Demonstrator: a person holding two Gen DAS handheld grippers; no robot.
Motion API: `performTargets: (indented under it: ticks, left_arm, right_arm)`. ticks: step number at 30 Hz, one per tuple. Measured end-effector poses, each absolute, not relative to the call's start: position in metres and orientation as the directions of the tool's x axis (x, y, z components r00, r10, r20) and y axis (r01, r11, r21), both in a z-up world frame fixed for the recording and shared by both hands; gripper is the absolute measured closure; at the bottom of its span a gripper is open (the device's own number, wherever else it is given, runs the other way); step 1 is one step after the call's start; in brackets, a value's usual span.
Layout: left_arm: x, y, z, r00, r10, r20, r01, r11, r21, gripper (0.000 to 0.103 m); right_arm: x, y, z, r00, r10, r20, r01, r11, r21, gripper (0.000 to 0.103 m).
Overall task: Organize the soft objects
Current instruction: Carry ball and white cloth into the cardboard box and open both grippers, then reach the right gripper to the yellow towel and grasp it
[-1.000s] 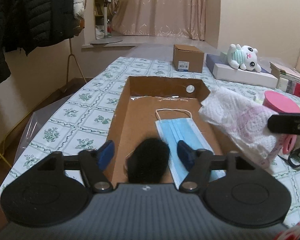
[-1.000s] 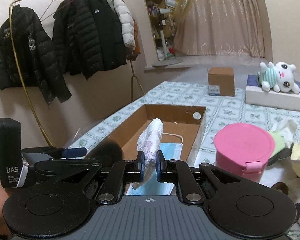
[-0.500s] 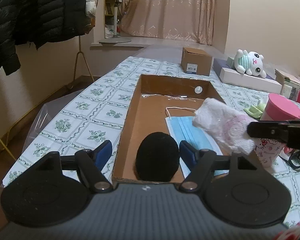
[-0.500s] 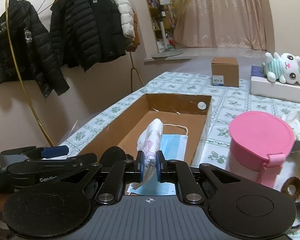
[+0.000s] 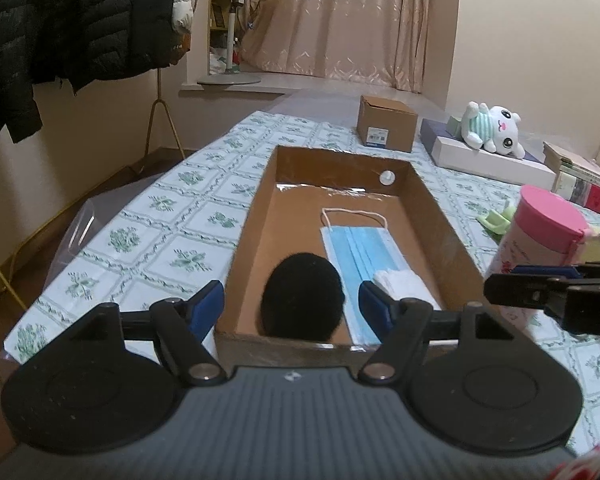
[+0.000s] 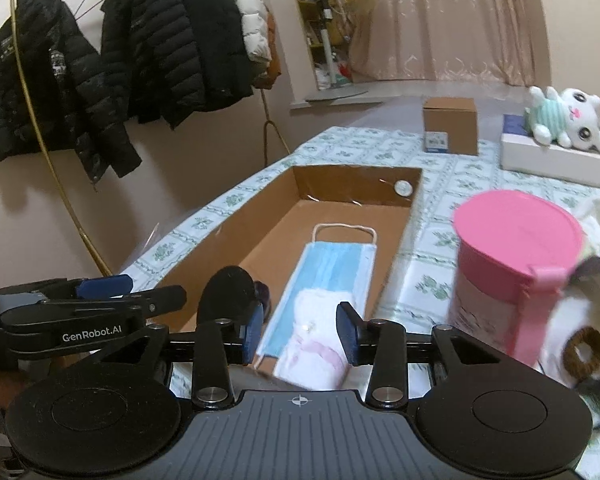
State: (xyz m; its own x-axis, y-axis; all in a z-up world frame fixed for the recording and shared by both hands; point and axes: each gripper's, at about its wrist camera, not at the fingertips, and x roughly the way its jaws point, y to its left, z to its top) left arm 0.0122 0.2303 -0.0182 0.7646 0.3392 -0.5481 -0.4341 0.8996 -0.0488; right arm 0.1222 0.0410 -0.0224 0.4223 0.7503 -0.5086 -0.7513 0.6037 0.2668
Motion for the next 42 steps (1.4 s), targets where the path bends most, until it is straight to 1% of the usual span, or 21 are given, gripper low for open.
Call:
performTargets:
  ticks: [11, 18, 24, 27, 29, 32, 35, 42]
  left_arm:
    - [-0.004, 0.192, -0.01, 0.759, 0.311, -0.572, -0.414, 0.909, -0.055, 0.031]
    - [-0.008, 0.162, 0.001, 0.773, 0.295, -0.561, -0.385, 0.922, -0.047, 0.031]
    - [-0.005, 0.131, 0.009, 0.792, 0.253, -0.555, -0.332, 0.942, -0.044, 0.031]
    - [-0.002, 0.117, 0.014, 0.808, 0.229, -0.542, -0.304, 0.951, -0.052, 0.031]
    - [0.001, 0.108, 0.016, 0.813, 0.218, -0.539, -0.291, 0.955, -0.053, 0.031]
    - [0.008, 0.094, 0.021, 0.82, 0.207, -0.533, -0.271, 0.962, -0.044, 0.031]
    - [0.013, 0.083, 0.024, 0.829, 0.179, -0.53, -0.239, 0.97, -0.047, 0.031]
    - [0.028, 0.068, 0.027, 0.837, 0.125, -0.534, -0.182, 0.982, -0.056, 0.031]
  right_arm:
    - [0.099, -0.02, -0.006, 0.533, 0.681, -0.502, -0.678, 0.699, 0.228, 0.057]
    - [0.094, -0.066, 0.003, 0.612, 0.611, -0.502, -0.6, 0.772, 0.208, 0.052]
    - [0.089, -0.108, 0.011, 0.688, 0.543, -0.482, -0.532, 0.829, 0.173, 0.049]
    - [0.087, -0.126, 0.015, 0.734, 0.497, -0.462, -0.493, 0.859, 0.142, 0.043]
    - [0.086, -0.138, 0.016, 0.755, 0.474, -0.454, -0.464, 0.875, 0.14, 0.036]
    - [0.089, -0.156, 0.016, 0.775, 0.445, -0.449, -0.424, 0.893, 0.152, 0.031]
    - [0.093, -0.169, 0.016, 0.787, 0.419, -0.453, -0.39, 0.907, 0.161, 0.029]
    - [0.101, -0.19, 0.015, 0.793, 0.398, -0.461, -0.355, 0.917, 0.181, 0.028]
